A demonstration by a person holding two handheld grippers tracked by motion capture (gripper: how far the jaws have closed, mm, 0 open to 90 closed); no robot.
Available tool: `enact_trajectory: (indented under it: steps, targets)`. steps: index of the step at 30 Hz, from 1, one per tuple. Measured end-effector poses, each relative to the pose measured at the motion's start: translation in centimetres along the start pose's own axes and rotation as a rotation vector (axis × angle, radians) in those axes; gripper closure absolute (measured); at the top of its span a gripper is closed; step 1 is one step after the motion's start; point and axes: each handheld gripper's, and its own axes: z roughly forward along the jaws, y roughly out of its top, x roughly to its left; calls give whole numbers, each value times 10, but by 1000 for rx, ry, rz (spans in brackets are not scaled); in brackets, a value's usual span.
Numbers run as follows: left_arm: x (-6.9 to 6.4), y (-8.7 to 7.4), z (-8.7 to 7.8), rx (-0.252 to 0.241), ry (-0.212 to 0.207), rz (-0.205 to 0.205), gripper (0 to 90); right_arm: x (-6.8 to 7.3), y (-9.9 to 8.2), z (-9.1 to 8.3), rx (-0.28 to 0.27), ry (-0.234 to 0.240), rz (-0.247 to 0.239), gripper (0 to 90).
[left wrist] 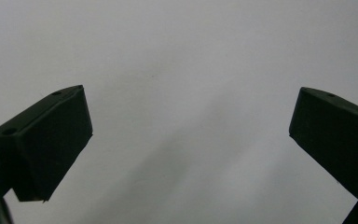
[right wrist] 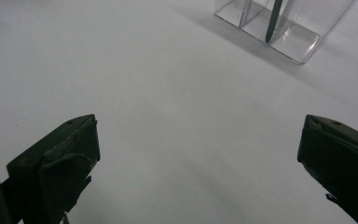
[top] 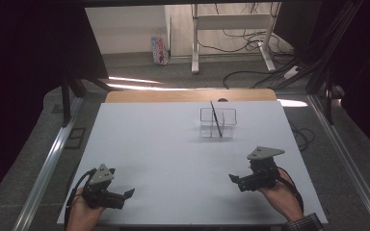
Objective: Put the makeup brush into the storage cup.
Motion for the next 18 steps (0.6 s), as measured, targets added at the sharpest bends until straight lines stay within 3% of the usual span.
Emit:
enact_trajectory:
  steps: [18]
  targets:
    - [0, 0, 0, 1, -2, -2, 0, -1, -19, -18, 6, -37, 19, 0]
